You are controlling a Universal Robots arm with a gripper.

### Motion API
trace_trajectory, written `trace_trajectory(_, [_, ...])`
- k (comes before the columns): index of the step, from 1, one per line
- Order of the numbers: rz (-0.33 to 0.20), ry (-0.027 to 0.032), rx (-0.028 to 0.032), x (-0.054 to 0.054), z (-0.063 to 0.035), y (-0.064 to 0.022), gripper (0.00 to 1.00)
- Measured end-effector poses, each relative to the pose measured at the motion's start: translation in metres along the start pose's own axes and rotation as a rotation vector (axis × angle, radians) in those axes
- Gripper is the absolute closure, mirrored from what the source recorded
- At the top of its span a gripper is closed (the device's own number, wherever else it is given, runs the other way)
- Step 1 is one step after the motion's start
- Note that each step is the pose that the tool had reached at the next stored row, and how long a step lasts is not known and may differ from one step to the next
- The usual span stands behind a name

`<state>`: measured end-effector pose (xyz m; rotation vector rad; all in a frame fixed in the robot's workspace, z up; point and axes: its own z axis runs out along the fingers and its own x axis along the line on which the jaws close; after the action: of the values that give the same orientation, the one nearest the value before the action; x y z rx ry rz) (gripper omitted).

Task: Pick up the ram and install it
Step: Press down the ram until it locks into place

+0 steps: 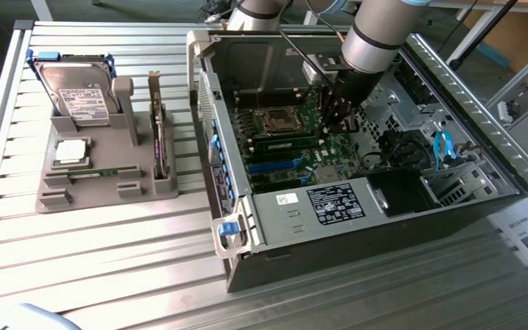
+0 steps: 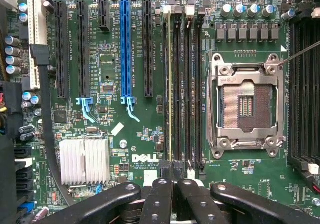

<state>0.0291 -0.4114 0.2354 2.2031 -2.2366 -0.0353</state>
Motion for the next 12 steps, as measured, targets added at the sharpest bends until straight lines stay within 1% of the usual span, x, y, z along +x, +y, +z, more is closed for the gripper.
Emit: trace_trajectory(12, [0.000, -0.0001, 0.0000, 0.0000, 0.0015, 0.0000, 0.90])
